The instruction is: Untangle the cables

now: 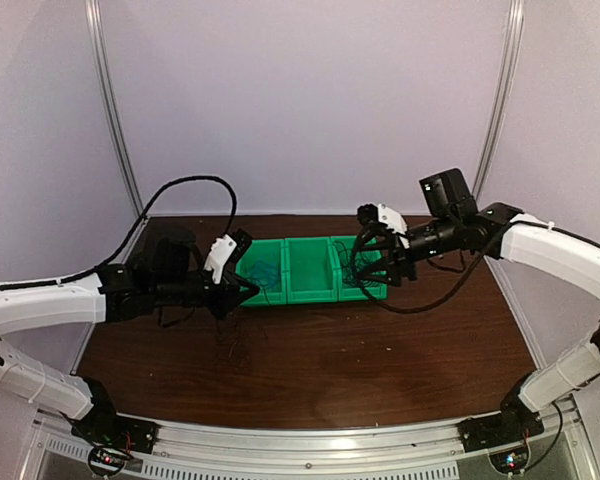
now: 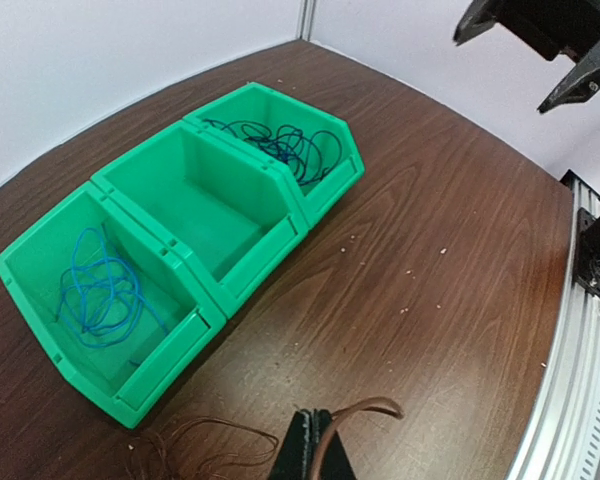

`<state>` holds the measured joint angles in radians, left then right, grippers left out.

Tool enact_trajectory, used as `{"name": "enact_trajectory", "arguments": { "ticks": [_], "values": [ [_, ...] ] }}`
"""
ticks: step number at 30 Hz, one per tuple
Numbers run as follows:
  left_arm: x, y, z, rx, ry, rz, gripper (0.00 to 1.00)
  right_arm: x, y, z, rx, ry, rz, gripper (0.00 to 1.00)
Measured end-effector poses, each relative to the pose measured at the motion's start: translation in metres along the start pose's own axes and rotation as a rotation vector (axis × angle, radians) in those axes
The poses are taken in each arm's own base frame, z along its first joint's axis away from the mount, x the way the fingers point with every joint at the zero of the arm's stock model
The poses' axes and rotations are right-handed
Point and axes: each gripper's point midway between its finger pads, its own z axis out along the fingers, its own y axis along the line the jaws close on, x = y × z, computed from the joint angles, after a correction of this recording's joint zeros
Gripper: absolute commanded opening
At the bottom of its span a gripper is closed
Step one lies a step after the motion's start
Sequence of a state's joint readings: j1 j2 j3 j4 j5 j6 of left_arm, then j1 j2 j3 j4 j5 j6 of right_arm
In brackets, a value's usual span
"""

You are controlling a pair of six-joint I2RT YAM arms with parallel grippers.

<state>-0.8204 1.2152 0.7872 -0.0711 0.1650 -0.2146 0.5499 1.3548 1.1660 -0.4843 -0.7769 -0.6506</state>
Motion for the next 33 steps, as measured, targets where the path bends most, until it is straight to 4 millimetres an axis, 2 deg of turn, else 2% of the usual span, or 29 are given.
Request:
{"name": "enact_trajectory", "arguments": {
  "ticks": [2,6,10,17,19,20,21,24,29,32,33],
  "values": [
    [-0.003,-0.008,0.004,0.024,-0.008,0.010,0.00,-0.017,0.014,0.032,-0.070,-0.032,0.006,0.67],
    [-0.010,-0.018,0.005,0.055,-0.037,0.022,0.00,-0.032,0.043,0.081,-0.199,-0.051,0.040,0.68],
    [-0.018,-0.024,0.004,0.083,-0.071,0.020,0.00,-0.037,0.056,0.104,-0.252,-0.060,0.041,0.70],
    [-0.025,-0.033,0.002,0.115,-0.100,0.024,0.00,-0.057,0.065,0.125,-0.285,-0.104,0.003,0.68],
    [-0.026,-0.033,0.002,0.118,-0.102,0.024,0.00,-0.057,0.070,0.133,-0.299,-0.107,-0.003,0.62],
    [-0.026,-0.034,0.002,0.118,-0.102,0.023,0.00,-0.056,0.073,0.137,-0.307,-0.103,0.000,0.54],
    [-0.026,-0.034,0.002,0.119,-0.103,0.022,0.00,-0.053,0.075,0.141,-0.315,-0.097,0.006,0.43],
    [-0.027,-0.035,0.001,0.121,-0.106,0.023,0.00,-0.049,0.079,0.147,-0.326,-0.086,0.024,0.02],
    [-0.028,-0.035,-0.002,0.121,-0.129,0.026,0.00,-0.055,0.076,0.142,-0.314,-0.079,0.035,0.00],
    [-0.017,-0.033,0.001,0.118,-0.135,0.027,0.00,-0.079,0.068,0.130,-0.298,-0.094,0.014,0.00],
    [-0.010,-0.031,0.004,0.117,-0.133,0.027,0.00,-0.094,0.065,0.121,-0.289,-0.108,-0.002,0.00]
  ]
}}
